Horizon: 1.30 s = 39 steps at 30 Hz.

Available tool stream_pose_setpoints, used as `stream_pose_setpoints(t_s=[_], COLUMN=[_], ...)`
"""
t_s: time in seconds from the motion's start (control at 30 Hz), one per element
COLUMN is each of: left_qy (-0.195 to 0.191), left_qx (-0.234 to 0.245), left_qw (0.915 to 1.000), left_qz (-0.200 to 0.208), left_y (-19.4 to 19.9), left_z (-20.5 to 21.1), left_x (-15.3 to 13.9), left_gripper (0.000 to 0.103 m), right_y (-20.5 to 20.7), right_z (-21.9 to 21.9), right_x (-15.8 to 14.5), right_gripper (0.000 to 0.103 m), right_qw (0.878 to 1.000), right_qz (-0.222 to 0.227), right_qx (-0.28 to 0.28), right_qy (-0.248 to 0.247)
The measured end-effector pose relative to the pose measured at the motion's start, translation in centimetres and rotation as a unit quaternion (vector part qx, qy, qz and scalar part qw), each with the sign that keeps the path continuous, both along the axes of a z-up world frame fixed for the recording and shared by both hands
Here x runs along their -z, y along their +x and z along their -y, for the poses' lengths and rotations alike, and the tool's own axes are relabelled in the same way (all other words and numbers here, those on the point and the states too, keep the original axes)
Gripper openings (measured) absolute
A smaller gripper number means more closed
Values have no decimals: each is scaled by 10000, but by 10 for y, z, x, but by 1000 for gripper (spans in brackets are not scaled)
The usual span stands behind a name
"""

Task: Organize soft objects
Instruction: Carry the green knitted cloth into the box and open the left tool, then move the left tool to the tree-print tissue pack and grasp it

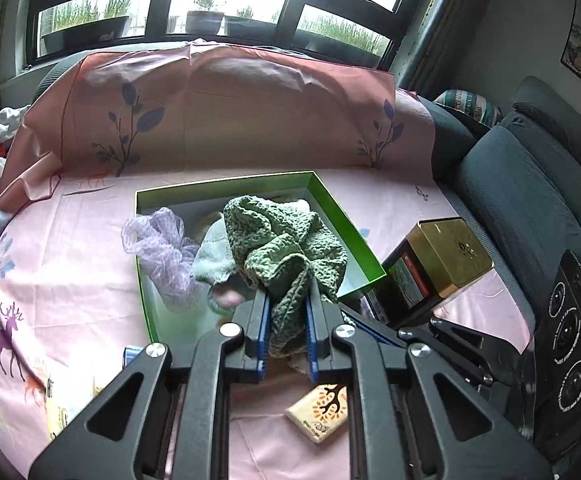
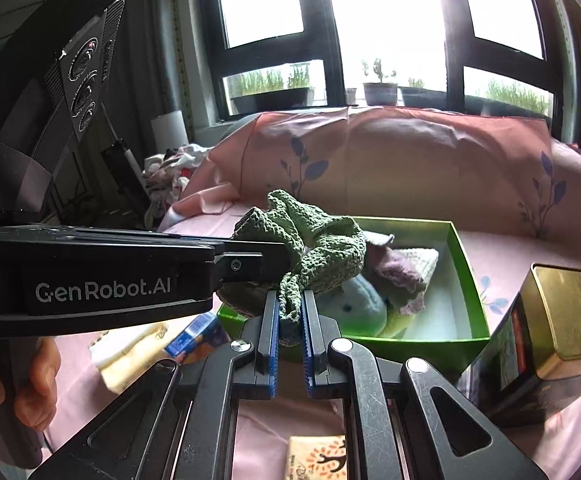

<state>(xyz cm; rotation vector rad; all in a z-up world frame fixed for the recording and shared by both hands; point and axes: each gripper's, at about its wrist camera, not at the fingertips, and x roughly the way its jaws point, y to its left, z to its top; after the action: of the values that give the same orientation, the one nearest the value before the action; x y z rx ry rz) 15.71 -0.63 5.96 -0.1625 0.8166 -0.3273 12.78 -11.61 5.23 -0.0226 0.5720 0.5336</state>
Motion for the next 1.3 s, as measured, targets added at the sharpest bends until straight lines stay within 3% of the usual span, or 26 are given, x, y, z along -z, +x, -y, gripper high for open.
stream_pose_setpoints(t_s=[0.2,0.4,0.6,0.77,0.8,0.9,0.93,1.03,1.13,1.23,1.3], left_qy=[75,109,184,121,132,222,251,380,543,630,684], left_qx=[127,-22,-307,-343,-345,-384,-392,-361,-332,-331,-321], left_qw=[9998,9985,9949,9940,9941,9951,9957,9963,9967,9969,9968], left_qz=[-146,-543,-944,-1033,-1019,-883,-803,-675,-509,-339,-255], left_y=[56,99,121,123,121,116,113,102,87,66,50], left_z=[19,25,18,14,15,15,15,16,16,13,10], left_x=[4,37,70,74,72,63,59,51,41,33,30], left_gripper=[14,14,14,17,26,78,83,83,87,100,102], right_y=[48,87,107,109,108,103,100,89,75,56,40], right_z=[20,24,14,14,15,22,24,31,36,37,36], right_x=[3,28,54,58,57,52,50,43,36,29,25], right_gripper=[11,11,11,13,19,40,45,51,53,73,79], right_qw=[9995,9982,9958,9947,9946,9940,9943,9943,9944,9947,9953], right_qz=[-84,-477,-827,-924,-923,-900,-889,-860,-828,-775,-693], right_qx=[265,352,374,418,448,600,587,626,657,674,662], right_qy=[117,63,-100,-155,-163,-156,-96,-70,-50,-89,-169])
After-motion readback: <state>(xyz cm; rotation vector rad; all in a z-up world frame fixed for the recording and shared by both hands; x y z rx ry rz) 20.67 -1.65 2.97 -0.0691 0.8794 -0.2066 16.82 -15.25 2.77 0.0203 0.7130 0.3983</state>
